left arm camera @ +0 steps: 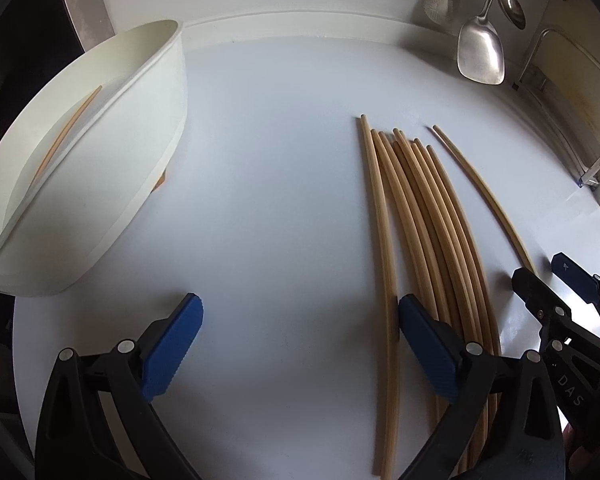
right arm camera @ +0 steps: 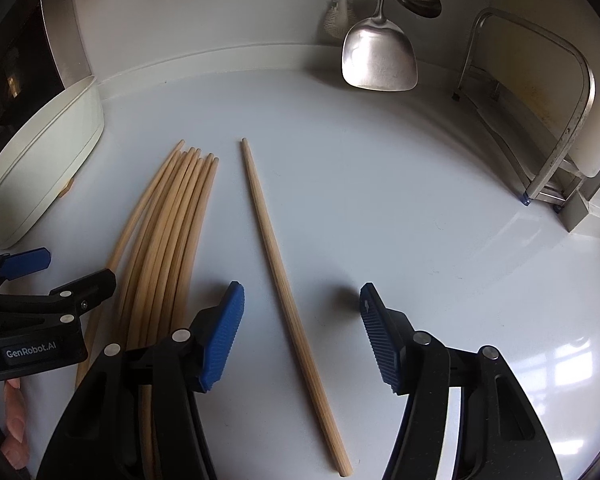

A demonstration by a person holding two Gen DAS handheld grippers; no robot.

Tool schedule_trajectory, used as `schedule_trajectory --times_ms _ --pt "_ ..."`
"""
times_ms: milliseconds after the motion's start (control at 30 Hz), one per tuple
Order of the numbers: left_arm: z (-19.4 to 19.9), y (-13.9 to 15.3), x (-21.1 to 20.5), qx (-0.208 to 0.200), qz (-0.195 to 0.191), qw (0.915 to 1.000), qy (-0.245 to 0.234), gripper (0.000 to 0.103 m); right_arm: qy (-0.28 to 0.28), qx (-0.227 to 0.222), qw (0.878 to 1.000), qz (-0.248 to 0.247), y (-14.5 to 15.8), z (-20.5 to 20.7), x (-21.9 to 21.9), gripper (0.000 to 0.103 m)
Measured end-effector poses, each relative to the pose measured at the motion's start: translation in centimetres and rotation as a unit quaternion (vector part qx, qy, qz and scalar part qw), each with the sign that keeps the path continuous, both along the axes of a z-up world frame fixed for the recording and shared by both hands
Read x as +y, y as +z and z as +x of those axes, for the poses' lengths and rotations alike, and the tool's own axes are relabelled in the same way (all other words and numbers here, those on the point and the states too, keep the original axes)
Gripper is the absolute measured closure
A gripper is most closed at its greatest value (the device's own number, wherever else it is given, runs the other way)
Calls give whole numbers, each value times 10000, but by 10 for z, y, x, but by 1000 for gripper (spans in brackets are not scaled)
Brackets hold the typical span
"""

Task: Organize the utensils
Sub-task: 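Slide one chopstick out of the bundle with each gripper, then close the left gripper on a chopstick while the right gripper closes on another, then lift both held chopsticks and carry them over the white basin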

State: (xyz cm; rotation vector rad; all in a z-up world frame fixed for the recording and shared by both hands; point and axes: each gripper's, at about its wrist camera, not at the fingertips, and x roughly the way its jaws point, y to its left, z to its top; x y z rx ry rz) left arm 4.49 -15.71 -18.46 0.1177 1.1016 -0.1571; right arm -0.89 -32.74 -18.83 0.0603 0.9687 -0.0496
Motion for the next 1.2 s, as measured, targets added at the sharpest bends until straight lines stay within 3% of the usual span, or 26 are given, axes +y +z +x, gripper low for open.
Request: schedule_trajectory --times_ms 67,200,333,400,467,533,667,933,1200 --pt "-3 3 1 -99 -42 9999 8 24 71 -24 10000 -26 0 -2 3 51" --pt "-6 6 -5 -150 -6 9998 -150 35 161 -31 9999 -22 1 -2 5 56" --pt "-9 9 -10 -143 -68 9993 -331 52 271 -44 9996 -33 1 -3 8 68" --pt "-11 10 -12 -155 -87 9989 -426 66 330 -43 9994 -41 2 -3 11 74" --pt "-12 11 -14 -153 -99 9987 -484 88 375 -36 9993 -44 2 -3 13 81" --pt "-13 12 -13 -170 -110 9984 -536 95 439 -37 9990 -52 2 -3 14 92" --pt "-16 12 -12 -205 -77 9980 -592 96 500 -23 9987 -57 3 -4 15 97" --pt "-19 22 -1 86 -466 9975 -521 96 336 -48 9985 438 15 -10 3 97" --pt "-24 77 7 -9 -630 9974 -354 96 386 -246 9969 646 54 -20 3 97"
